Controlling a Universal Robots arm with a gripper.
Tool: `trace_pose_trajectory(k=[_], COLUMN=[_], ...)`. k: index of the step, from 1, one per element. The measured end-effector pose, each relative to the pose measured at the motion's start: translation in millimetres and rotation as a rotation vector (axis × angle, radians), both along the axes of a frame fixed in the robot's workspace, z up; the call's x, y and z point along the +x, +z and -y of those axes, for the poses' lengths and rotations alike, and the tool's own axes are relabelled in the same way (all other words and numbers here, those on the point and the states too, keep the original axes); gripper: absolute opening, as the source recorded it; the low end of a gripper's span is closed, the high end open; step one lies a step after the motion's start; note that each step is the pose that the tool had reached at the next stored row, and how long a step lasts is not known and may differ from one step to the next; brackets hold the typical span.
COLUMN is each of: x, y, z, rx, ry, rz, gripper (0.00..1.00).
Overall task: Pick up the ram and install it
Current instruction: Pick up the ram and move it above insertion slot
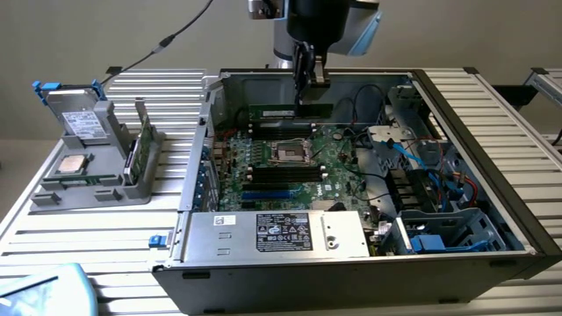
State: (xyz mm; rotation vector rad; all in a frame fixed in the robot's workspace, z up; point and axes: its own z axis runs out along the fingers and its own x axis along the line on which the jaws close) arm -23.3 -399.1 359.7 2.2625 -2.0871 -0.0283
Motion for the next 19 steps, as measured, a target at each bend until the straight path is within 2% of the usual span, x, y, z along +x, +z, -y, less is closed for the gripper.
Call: trace_pose_trajectory(k=[9,19], x=[0.1,4.0], y=[-11.7,-27.9], z=[0.0,0.7], rx=[-0.0005,-0.0007], ry=[-0.025,-0.044], rz=[0.0108,0.0167], gripper=[0.14,0.14])
